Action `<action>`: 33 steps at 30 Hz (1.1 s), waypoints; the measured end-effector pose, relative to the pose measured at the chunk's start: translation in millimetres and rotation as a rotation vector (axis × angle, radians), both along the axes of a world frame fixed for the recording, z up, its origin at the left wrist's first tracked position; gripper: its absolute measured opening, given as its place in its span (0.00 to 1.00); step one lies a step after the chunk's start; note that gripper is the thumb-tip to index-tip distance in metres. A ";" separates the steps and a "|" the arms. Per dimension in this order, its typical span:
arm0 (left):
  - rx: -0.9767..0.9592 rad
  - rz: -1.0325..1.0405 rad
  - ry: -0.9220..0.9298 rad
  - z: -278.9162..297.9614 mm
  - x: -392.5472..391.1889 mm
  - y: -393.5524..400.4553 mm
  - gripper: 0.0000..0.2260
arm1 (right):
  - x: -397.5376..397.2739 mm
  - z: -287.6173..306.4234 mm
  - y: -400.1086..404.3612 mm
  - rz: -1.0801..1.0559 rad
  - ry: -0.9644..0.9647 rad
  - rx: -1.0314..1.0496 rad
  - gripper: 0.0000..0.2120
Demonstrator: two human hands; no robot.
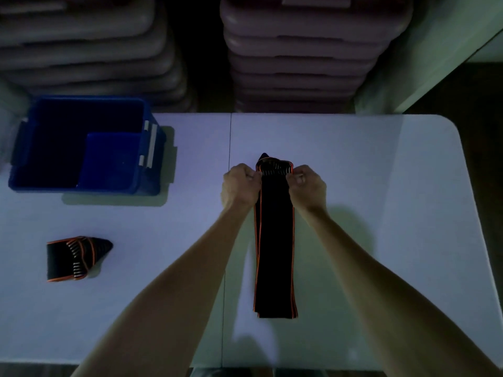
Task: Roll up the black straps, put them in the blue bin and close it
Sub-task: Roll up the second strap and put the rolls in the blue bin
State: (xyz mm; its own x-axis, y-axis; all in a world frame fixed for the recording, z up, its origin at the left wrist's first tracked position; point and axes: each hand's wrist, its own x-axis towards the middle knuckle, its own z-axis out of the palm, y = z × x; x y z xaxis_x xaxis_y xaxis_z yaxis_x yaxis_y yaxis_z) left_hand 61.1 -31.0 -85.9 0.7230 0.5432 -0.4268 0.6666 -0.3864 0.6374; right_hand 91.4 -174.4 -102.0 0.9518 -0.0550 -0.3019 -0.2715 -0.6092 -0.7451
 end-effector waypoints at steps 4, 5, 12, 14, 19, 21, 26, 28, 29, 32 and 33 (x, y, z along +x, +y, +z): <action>0.009 0.059 0.004 0.6 6.0 -2.8 0.13 | 5.3 -6.0 4.7 0.001 0.030 0.025 0.05; 0.016 0.061 0.009 0.6 7.6 -3.5 0.12 | 5.7 -5.6 5.9 -0.006 0.022 0.033 0.06; 0.008 0.020 -0.039 1.1 10.2 -1.1 0.10 | 10.4 0.9 7.0 -0.052 -0.021 0.130 0.06; -0.008 0.006 -0.043 -0.3 10.5 0.4 0.09 | 11.6 -0.1 8.4 -0.062 -0.006 0.156 0.06; -0.004 0.026 -0.068 0.5 11.9 3.1 0.04 | 16.0 -2.1 13.5 -0.115 0.029 0.164 0.05; -0.003 0.011 -0.077 -0.3 12.8 3.1 0.04 | 17.8 -2.8 15.3 -0.135 0.025 0.135 0.04; -0.009 -0.052 -0.101 -5.4 16.0 2.6 0.12 | 25.5 -5.8 18.3 -0.161 0.031 0.109 0.02; -0.027 -0.054 -0.109 -7.1 17.1 3.0 0.11 | 28.1 -7.7 18.7 -0.145 0.023 0.113 0.03; -0.040 -0.051 -0.118 -7.6 17.3 3.4 0.11 | 29.0 -8.4 18.7 -0.128 0.013 0.108 0.05; -0.054 -0.029 -0.143 -8.2 11.3 4.2 0.15 | 25.1 -11.0 13.5 -0.071 -0.053 0.040 0.08; -0.046 -0.019 -0.145 -9.1 6.4 3.9 0.17 | 20.1 -13.3 8.9 -0.059 -0.077 0.020 0.09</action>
State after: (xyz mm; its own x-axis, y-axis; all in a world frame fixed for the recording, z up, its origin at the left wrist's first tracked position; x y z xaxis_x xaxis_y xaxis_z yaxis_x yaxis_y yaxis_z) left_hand 67.6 -27.1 -95.0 0.7889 0.5112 -0.3411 0.5589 -0.3659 0.7441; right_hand 111.5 -165.5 -115.3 0.9675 -0.1065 -0.2292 -0.2478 -0.5787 -0.7770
